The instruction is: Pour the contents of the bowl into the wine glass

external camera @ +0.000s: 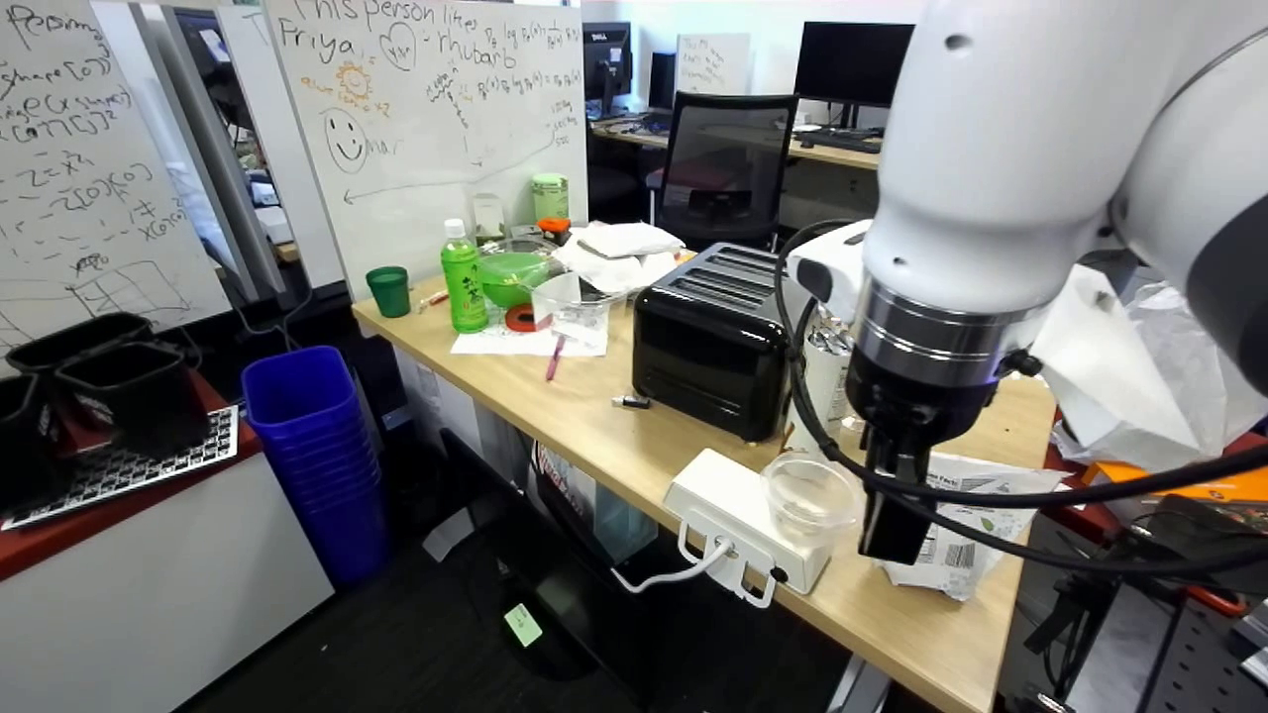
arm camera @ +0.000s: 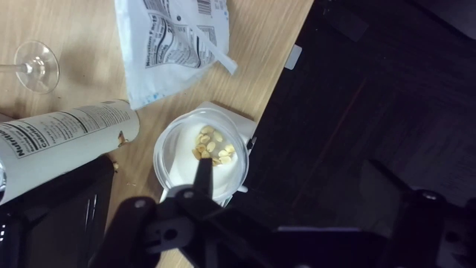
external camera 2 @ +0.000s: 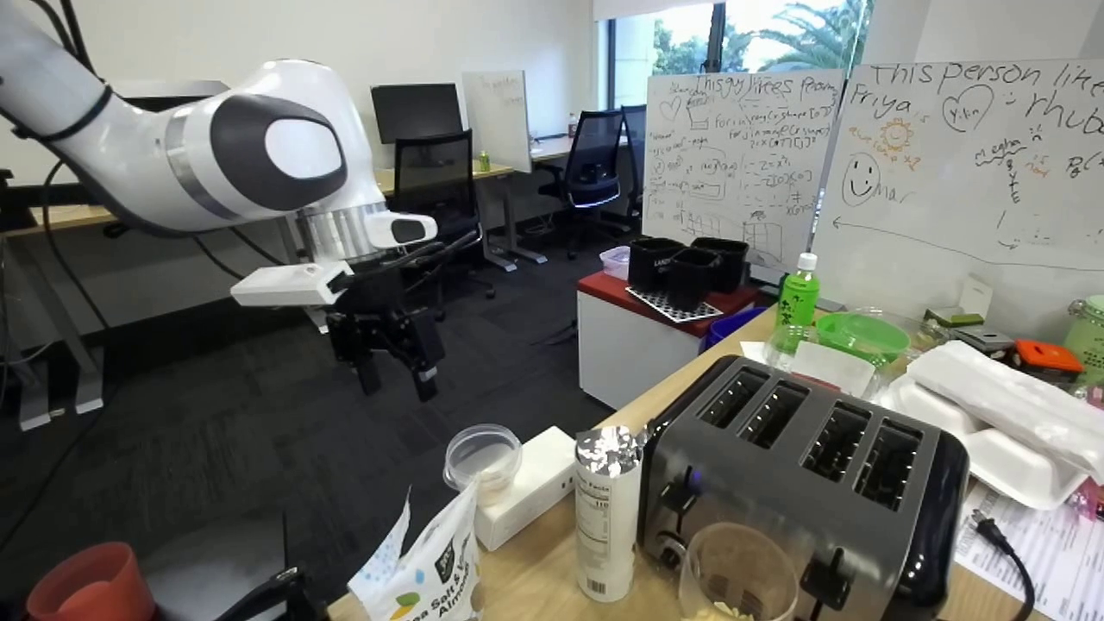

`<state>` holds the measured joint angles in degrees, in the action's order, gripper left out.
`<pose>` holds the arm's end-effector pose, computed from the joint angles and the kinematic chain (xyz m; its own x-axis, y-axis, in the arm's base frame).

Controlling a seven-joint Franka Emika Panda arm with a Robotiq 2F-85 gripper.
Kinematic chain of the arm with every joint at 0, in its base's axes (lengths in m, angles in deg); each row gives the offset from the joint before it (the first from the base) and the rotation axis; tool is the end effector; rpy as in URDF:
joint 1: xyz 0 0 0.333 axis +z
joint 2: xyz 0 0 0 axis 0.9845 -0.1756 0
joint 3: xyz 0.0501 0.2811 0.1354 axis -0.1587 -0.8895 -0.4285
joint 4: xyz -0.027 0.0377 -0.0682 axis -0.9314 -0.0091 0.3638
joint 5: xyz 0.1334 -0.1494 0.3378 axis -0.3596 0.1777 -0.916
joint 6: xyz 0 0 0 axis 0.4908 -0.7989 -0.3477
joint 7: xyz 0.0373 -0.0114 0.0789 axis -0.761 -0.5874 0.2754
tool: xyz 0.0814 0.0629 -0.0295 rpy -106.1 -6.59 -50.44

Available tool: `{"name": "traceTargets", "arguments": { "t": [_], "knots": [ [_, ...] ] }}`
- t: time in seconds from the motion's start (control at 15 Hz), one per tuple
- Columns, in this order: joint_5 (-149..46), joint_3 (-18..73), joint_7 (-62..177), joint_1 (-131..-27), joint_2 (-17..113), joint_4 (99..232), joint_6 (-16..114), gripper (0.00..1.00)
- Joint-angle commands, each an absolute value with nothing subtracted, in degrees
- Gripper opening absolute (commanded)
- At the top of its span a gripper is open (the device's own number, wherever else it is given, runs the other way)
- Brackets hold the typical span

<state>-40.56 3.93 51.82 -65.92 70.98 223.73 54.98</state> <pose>0.3489 0.2296 0.2768 0.8230 0.5642 -0.0659 0.5653 -0.8020 0.1932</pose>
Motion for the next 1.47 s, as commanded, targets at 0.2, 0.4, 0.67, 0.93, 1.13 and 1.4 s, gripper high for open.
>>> {"name": "traceTargets", "arguments": {
  "t": [0.2, 0.4, 0.67, 0.93, 1.13, 1.4],
  "knots": [
    [-32.47, 5.92, 43.82, -65.51, 61.04, 219.63, 61.52, 1.0],
    [-26.21, 8.44, 39.07, -64.91, 58.16, 218.84, 62.77, 1.0],
    [-24.83, 10.8, 37.1, -64.11, 54.53, 216.89, 63.07, 1.0],
    [-23.57, 13.16, 34.54, -62.11, 51.2, 215.02, 63.28, 1.0],
    [-22.31, 15.1, 32.91, -60.32, 49.29, 213.92, 63.78, 1.0],
    [-19.51, 17.08, 31.15, -58.07, 47.37, 212.49, 63.93, 0.77]
  ]
}}
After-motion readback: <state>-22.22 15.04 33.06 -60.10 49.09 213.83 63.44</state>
